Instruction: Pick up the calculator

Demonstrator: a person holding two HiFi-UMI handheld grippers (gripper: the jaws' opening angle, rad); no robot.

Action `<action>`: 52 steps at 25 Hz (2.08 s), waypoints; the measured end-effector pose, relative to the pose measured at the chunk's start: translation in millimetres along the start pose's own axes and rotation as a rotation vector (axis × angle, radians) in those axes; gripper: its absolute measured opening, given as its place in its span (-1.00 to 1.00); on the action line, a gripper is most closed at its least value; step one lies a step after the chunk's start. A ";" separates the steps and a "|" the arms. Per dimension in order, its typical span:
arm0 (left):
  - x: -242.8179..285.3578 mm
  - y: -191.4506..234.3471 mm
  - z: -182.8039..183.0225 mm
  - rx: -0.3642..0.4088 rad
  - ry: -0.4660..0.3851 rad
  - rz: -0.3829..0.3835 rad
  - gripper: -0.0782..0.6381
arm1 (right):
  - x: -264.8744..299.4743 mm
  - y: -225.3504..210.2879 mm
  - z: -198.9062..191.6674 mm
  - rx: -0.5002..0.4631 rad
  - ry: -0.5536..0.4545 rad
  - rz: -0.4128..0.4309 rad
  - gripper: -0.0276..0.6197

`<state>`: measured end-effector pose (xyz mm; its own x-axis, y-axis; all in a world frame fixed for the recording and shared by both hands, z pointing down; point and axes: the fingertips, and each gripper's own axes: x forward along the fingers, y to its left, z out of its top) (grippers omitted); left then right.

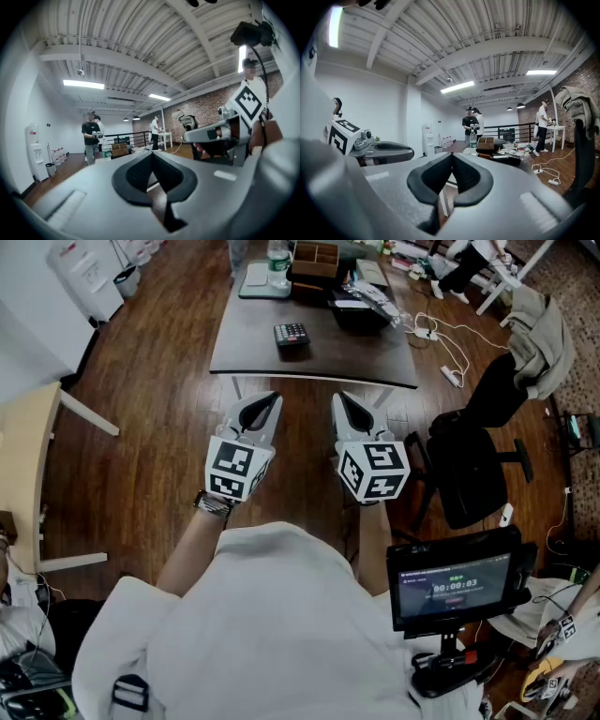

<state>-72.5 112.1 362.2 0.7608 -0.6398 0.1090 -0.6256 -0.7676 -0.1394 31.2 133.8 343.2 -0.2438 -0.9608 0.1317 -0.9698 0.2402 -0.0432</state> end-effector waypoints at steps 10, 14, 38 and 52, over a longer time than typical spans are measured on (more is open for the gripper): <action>15.2 -17.0 -23.1 0.006 0.075 0.028 -0.76 | 3.9 -24.3 -21.3 0.011 0.034 0.037 -0.91; 36.0 -8.6 -27.6 -0.004 0.084 0.025 -0.76 | 21.2 -41.2 -22.9 0.021 0.039 0.039 -0.91; 263.8 161.4 -44.0 -0.063 0.133 -0.038 -0.76 | 260.4 -175.6 4.4 0.015 0.112 -0.012 -0.91; 299.5 211.6 -51.3 -0.067 0.154 -0.070 -0.76 | 324.5 -184.1 11.3 -0.061 0.152 -0.023 -0.91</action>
<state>14.1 -243.8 415.9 0.7705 -0.5792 0.2662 -0.5861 -0.8079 -0.0611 130.8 -223.8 382.7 -0.2153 -0.9353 0.2809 -0.9729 0.2303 0.0210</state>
